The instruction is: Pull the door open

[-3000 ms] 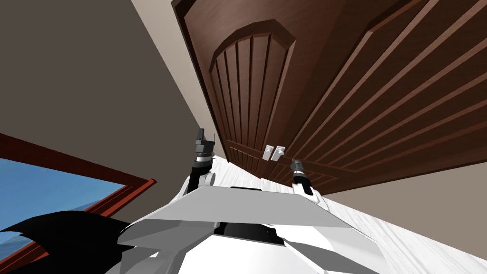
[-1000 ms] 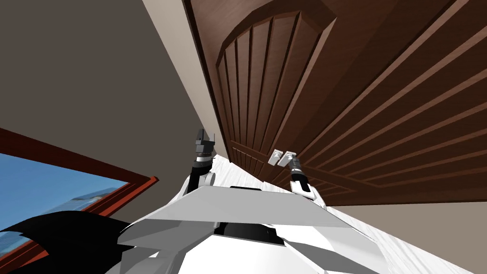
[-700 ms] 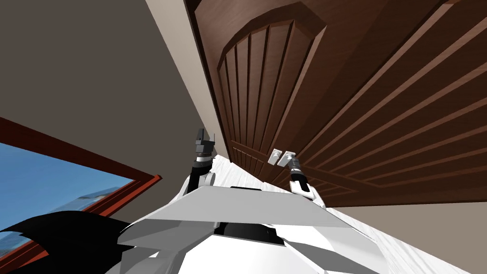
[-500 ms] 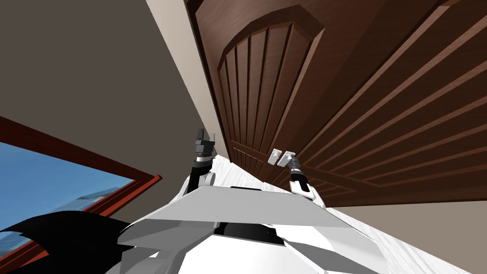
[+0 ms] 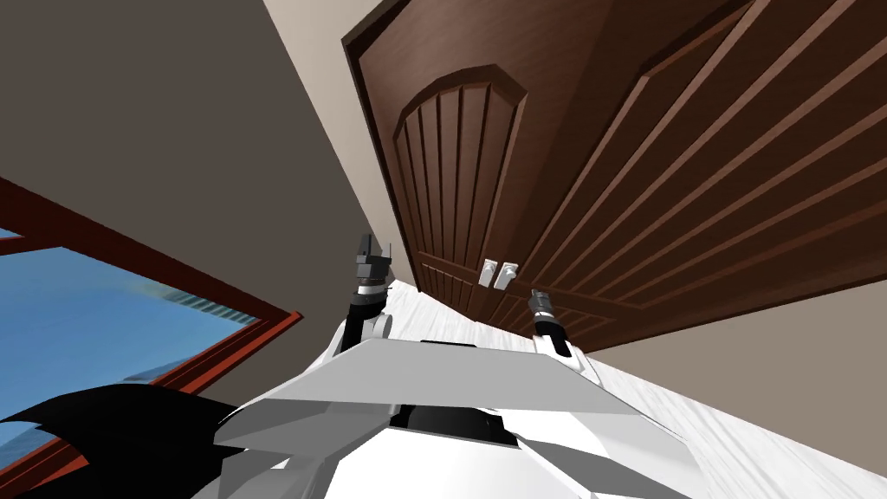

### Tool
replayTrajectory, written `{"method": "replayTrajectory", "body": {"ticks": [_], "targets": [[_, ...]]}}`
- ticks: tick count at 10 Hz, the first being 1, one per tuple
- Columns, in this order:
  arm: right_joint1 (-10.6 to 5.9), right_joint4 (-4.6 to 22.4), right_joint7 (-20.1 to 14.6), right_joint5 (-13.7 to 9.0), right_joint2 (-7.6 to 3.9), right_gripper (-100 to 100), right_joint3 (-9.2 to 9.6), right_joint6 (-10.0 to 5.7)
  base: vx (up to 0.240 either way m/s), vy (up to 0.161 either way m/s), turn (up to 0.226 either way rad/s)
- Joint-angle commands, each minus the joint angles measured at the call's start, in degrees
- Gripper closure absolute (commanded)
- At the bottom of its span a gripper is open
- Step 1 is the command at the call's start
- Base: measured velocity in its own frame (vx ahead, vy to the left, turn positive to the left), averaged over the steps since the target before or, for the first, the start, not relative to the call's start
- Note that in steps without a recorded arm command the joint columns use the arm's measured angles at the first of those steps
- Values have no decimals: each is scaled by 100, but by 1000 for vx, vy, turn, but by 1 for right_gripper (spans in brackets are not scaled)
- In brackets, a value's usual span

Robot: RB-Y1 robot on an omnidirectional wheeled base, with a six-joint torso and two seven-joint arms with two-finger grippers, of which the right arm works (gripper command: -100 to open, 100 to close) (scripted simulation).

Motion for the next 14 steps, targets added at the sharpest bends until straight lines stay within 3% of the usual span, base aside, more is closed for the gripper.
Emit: {"method": "replayTrajectory", "body": {"ticks": [1, 3, 4, 8, 9, 14], "targets": [[20, -59, -49, 12, 14, -100, 98, -29, -185, 107, 58], [38, -144, -104, 33, 44, -100, 245, -77, -197, 110, 83], [-5, -53, -65, 30, 43, -100, 182, -85, -83, 62, 12], [124, 113, -1, -28, -132, -100, -253, 17, 31, -84, -132], [106, 122, 7, -30, -133, -100, -265, 23, 140, -101, -21], [-176, 74, 30, 3, 20, -100, 0, -13, 220, 34, 117]]}}
